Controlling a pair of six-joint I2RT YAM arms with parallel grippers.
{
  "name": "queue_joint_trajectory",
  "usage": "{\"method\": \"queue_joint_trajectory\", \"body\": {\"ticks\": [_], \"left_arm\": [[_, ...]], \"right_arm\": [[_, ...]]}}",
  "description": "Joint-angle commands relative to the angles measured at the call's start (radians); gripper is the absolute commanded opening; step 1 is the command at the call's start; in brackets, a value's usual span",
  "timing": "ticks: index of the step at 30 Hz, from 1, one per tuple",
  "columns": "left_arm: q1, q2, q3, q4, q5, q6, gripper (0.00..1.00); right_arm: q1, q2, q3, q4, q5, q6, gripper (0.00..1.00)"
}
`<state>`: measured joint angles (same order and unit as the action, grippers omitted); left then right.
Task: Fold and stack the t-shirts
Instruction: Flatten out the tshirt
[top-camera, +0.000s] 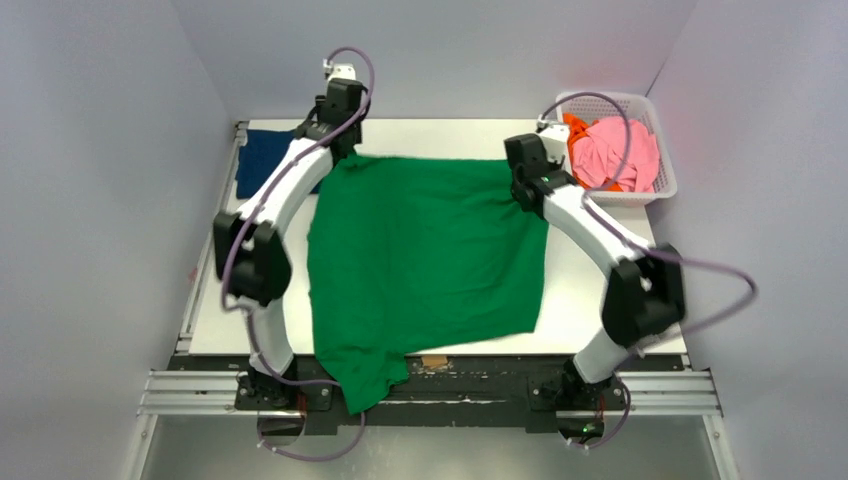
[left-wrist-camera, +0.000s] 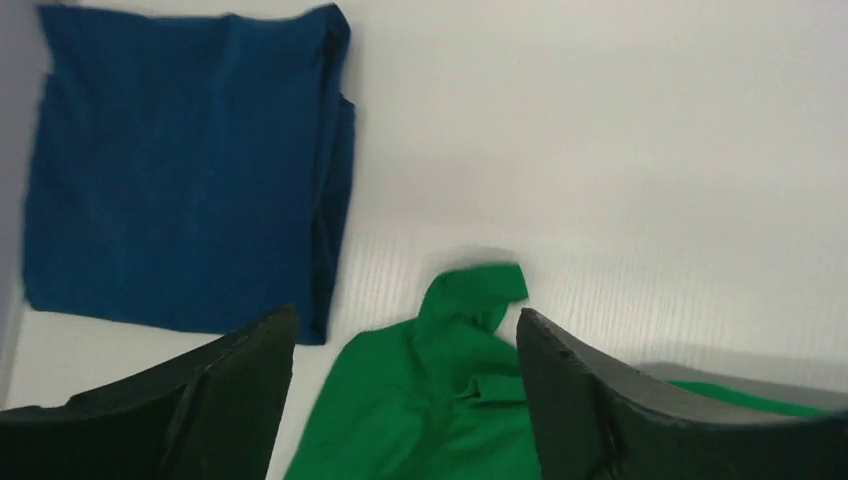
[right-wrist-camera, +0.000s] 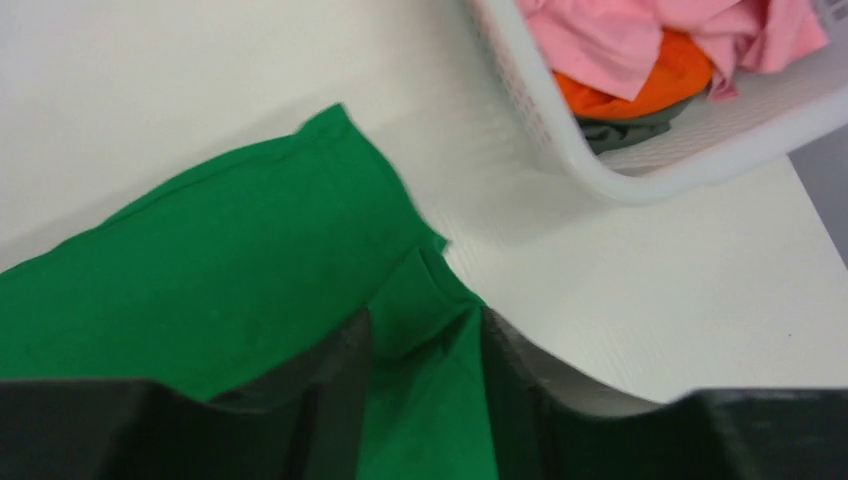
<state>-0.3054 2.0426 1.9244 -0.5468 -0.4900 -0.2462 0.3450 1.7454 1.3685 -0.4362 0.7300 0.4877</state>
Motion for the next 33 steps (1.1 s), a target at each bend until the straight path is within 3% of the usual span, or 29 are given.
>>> {"method": "queue_joint_trajectory", "body": {"ticks": [1, 2, 3, 4, 5, 7, 8, 9, 12, 16, 24, 30, 33], "left_arm": [[0.035, 0.100, 0.352, -0.218, 0.067, -0.074, 0.99], [0.035, 0.073, 0.323, -0.199, 0.084, -0.068, 1.00], [0.034, 0.025, 0.265, -0.166, 0.108, -0.064, 1.00], [0.035, -0.028, 0.179, -0.108, 0.127, -0.064, 1.00], [0.035, -0.089, 0.093, -0.081, 0.148, -0.072, 1.00], [0.034, -0.213, -0.084, -0.016, 0.195, -0.107, 1.00], [0.033, -0.330, -0.277, 0.023, 0.282, -0.151, 1.00], [0.030, -0.388, -0.362, 0.032, 0.314, -0.177, 1.00], [0.021, -0.542, -0.603, 0.061, 0.405, -0.266, 1.00], [-0.028, -0.644, -0.825, 0.089, 0.496, -0.315, 1.00], [-0.079, -0.623, -1.035, 0.206, 0.503, -0.416, 1.00], [-0.040, -0.470, -0.994, 0.225, 0.530, -0.443, 1.00], [-0.019, -0.419, -0.983, 0.244, 0.538, -0.452, 1.00]], "right_arm": [[-0.025, 0.130, 0.252, -0.113, 0.045, 0.033, 0.51], [-0.024, 0.121, 0.246, -0.106, 0.028, 0.034, 0.62], [-0.024, 0.097, 0.217, -0.075, 0.008, 0.033, 0.90], [-0.024, 0.067, 0.175, -0.034, -0.032, 0.027, 0.97], [-0.025, 0.034, 0.132, 0.000, -0.062, 0.023, 0.98], [-0.025, -0.032, 0.059, 0.029, -0.131, 0.024, 0.99], [-0.024, -0.106, -0.018, 0.028, -0.209, 0.040, 0.99], [-0.024, -0.142, -0.063, 0.036, -0.254, 0.047, 0.99], [-0.026, -0.230, -0.206, 0.078, -0.406, 0.065, 0.99], [-0.025, -0.285, -0.341, 0.060, -0.485, 0.113, 0.99], [-0.024, -0.447, -0.566, -0.041, -0.404, 0.260, 0.96], [-0.025, -0.556, -0.658, -0.205, -0.369, 0.325, 0.94], [-0.024, -0.592, -0.719, -0.228, -0.356, 0.362, 0.87]]}}
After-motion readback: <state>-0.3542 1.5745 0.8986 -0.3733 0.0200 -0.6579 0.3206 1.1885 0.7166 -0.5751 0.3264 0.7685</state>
